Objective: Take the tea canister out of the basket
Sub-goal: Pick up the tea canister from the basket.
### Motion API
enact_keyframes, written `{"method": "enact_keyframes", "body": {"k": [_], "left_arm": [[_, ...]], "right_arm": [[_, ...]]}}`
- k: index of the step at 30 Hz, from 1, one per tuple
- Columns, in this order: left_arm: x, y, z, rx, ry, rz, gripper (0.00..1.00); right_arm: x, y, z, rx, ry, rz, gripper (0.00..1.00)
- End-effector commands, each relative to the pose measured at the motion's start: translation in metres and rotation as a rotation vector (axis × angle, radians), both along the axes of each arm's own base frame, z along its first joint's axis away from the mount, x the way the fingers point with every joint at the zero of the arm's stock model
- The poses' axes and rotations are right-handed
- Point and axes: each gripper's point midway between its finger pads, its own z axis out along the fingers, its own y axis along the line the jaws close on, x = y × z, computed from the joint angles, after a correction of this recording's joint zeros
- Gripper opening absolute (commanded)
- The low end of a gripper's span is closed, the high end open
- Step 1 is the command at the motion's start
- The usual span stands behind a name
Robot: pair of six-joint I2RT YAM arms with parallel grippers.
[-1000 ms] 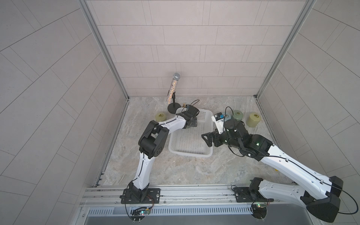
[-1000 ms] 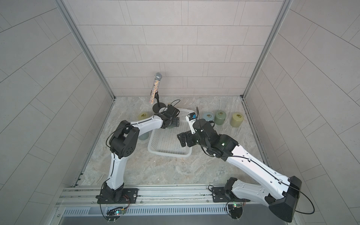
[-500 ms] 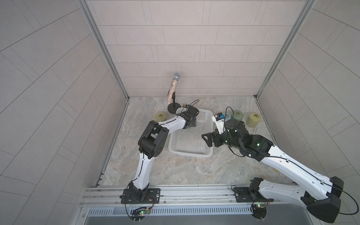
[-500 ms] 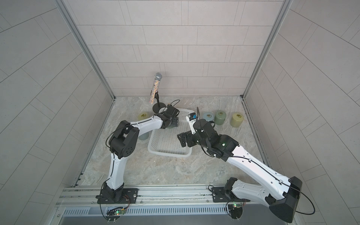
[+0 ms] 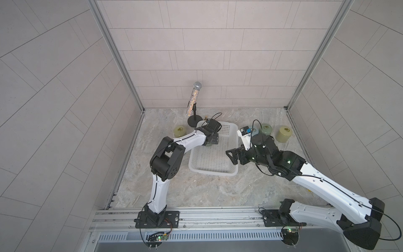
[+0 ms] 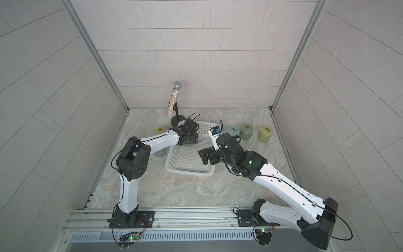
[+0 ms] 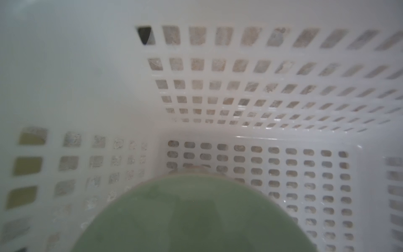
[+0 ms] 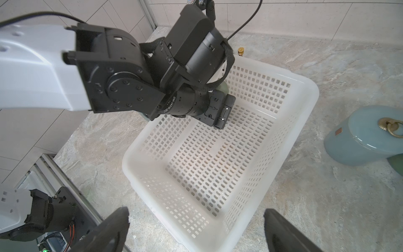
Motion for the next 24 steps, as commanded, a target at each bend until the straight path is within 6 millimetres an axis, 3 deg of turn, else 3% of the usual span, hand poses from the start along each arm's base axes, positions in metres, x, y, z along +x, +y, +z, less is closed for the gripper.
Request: {"method": "enact_keyframes", "body": {"k": [1,12,19,24], "left_arm": [[-0.002,-0.002,0.057,-0.057,-0.097,0.001,0.84],[-0.028,0.022,0.137,-0.097,-0.194,0.016,0.84],[-0.059,0.067,0.174,-0.051,-0.299,0.08,0.85],[-0.086,0.103,0.179,-0.01,-0.314,0.136,0.85]], "right_arm": [[-0.001,-0.004,0.002,0.003,-0.02,-0.002,1.0],[-0.002,0.005,0.005,0.025,-0.032,0.038,1.0],[0.001,0.022,0.009,0.046,-0.026,0.096,1.0],[0.003,0.038,0.01,0.08,-0.015,0.136,1.0]]}}
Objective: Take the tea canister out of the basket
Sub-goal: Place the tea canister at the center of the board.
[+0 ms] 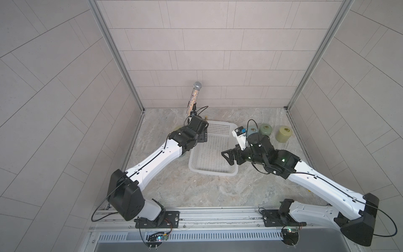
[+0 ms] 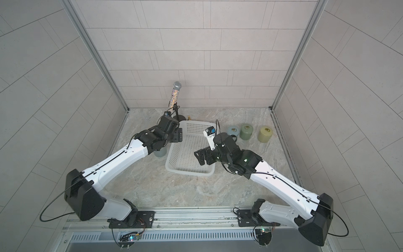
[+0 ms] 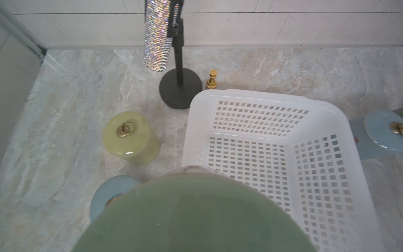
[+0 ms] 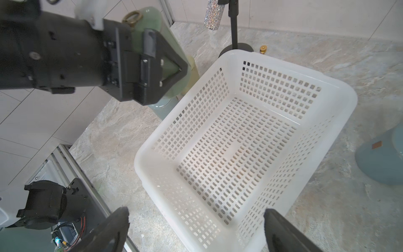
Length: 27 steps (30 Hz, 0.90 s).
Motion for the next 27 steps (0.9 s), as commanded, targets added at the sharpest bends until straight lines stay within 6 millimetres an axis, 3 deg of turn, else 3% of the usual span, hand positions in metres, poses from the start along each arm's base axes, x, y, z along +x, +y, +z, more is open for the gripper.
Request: {"method": "enact_keyframes", "body": {"k": [1,6,13,19,27], "left_arm": [[-0.011,0.031,0.018,0.033,-0.068,0.083,0.85],[-0.036,0.066,0.009,0.047,-0.074,0.163,0.86],[-0.061,0.099,-0.025,0.049,-0.035,0.245,0.87],[-0.076,0.111,-0.057,0.047,-0.009,0.29,0.87],[-0.084,0.113,-0.104,0.009,0.022,0.32,0.87]], "right_arm": [[0.0,0.017,0.017,0.055,-0.024,0.054,1.0],[-0.007,0.045,0.015,0.054,-0.011,0.139,1.0],[-0.013,0.072,0.016,0.05,-0.001,0.21,1.0],[-0.013,0.077,0.014,0.033,0.006,0.228,1.0],[-0.013,0.074,0.011,0.016,0.018,0.216,1.0]]}}
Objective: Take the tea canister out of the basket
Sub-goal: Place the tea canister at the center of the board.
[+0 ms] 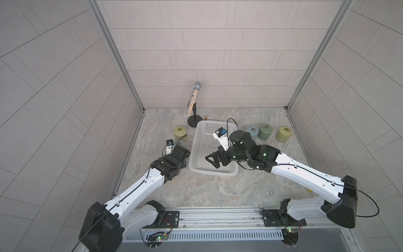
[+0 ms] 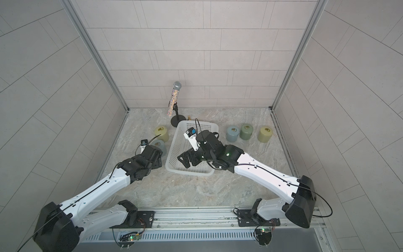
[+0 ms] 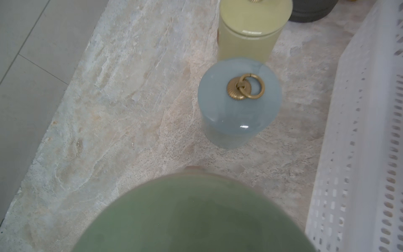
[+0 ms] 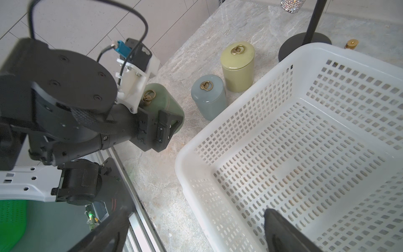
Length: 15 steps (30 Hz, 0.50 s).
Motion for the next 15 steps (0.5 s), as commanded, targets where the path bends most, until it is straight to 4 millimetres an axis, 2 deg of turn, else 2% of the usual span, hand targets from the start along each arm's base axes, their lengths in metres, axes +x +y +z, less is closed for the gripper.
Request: {"method": "enact_keyframes", "body": {"k": [1,10,15], "left_arm": [[0.014,-0.002,0.006,-0.065,-0.113,0.052,0.87],[0.013,-0.007,-0.03,-0.096,-0.089,0.053,0.87],[0.014,-0.007,-0.043,-0.082,-0.064,0.06,0.87]], "right_arm": [[-0.001,-0.001,0.008,-0.006,-0.017,0.004,1.0],[-0.001,-0.004,0.005,-0.023,-0.013,-0.005,1.0],[0.0,-0.003,0.006,-0.025,-0.013,-0.008,1.0]]}}
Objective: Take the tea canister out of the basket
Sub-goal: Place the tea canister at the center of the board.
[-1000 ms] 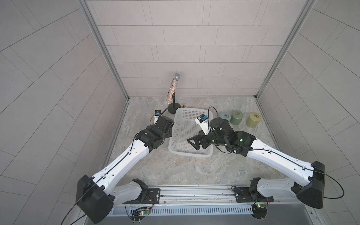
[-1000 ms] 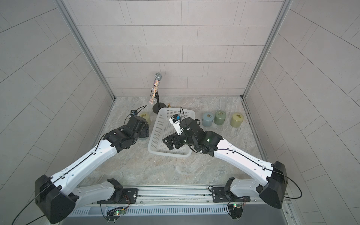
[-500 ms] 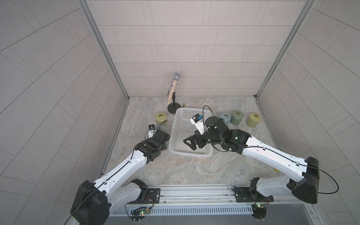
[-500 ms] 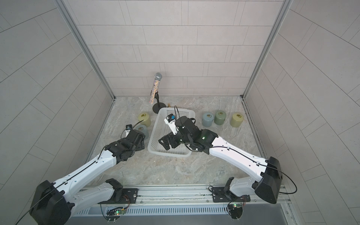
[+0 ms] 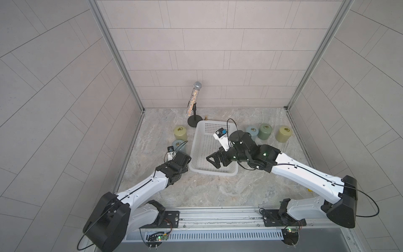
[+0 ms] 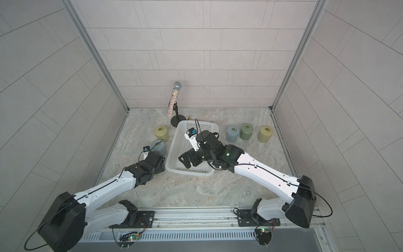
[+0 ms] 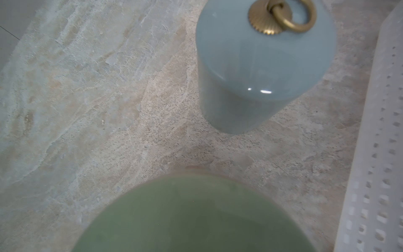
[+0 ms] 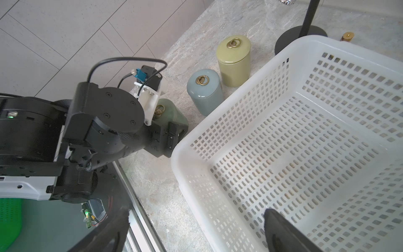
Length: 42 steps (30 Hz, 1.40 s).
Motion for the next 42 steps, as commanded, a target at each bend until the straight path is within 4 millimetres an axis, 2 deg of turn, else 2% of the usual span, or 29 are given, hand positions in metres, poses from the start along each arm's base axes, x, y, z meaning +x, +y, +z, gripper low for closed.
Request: {"method": "enact_keyframes", "body": {"k": [1,7,12,17,26,30,42], "left_arm": [[0.016,-0.003,0.009,-0.027,-0.08,0.026,0.87],[0.02,-0.006,0.0,-0.025,-0.056,0.02,0.88],[0.016,-0.007,-0.013,-0.016,0.002,0.015,0.89],[0.013,-0.007,-0.012,-0.018,0.021,0.007,0.91],[0.011,-0.006,-0.001,-0.027,-0.001,0.006,0.99],[0.01,-0.002,0.005,-0.015,-0.004,0.014,1.0],[0.011,-0.001,0.052,-0.035,-0.079,-0.002,1.0]], "right_arm": [[0.001,0.001,0.009,-0.004,-0.022,0.001,1.0],[0.001,-0.001,0.007,-0.012,-0.02,-0.004,1.0],[0.001,-0.002,0.006,-0.016,-0.021,-0.008,1.0],[0.001,-0.002,0.007,-0.017,-0.022,-0.009,1.0],[0.002,0.0,0.009,-0.007,-0.022,-0.007,1.0],[0.001,-0.001,0.009,-0.006,-0.021,-0.007,1.0],[0.002,-0.003,0.012,-0.001,-0.038,-0.015,1.0]]}}
